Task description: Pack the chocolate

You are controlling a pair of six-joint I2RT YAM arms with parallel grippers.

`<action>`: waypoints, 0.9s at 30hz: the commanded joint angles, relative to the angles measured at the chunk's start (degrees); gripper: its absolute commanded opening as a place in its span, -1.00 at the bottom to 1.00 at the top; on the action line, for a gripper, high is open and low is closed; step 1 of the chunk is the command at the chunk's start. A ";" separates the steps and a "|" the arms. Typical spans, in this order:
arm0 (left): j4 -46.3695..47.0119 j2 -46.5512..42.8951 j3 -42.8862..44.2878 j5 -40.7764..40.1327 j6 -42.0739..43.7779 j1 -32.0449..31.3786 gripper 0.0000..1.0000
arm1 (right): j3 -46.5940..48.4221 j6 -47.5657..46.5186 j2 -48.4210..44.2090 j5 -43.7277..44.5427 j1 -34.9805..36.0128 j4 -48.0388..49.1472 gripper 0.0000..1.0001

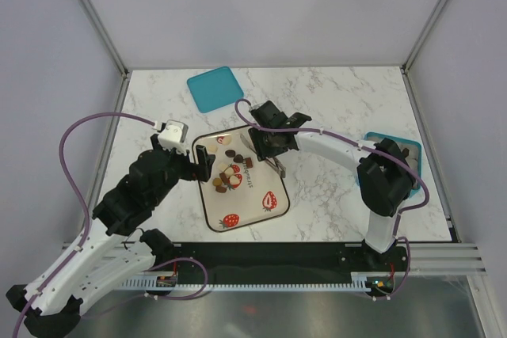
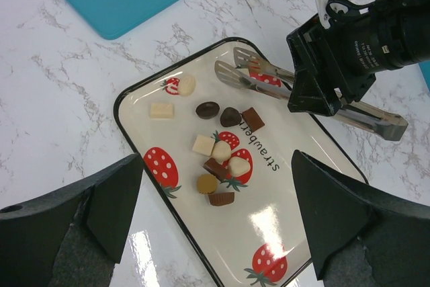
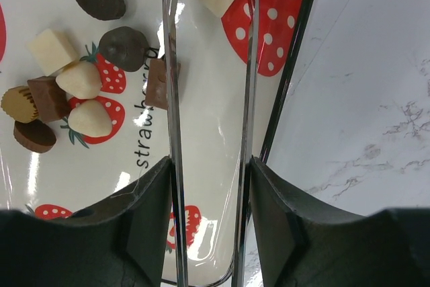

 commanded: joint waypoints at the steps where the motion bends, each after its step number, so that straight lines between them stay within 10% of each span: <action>1: 2.10 0.22 -0.16 -1.86 1.97 0.06 0.99 | -0.01 0.99 -3.99 -0.72 0.62 -0.81 0.08; 27: 2.01 0.22 -0.42 -3.89 2.06 0.15 0.99 | 0.87 2.75 -15.15 -1.68 -0.78 -8.54 -0.32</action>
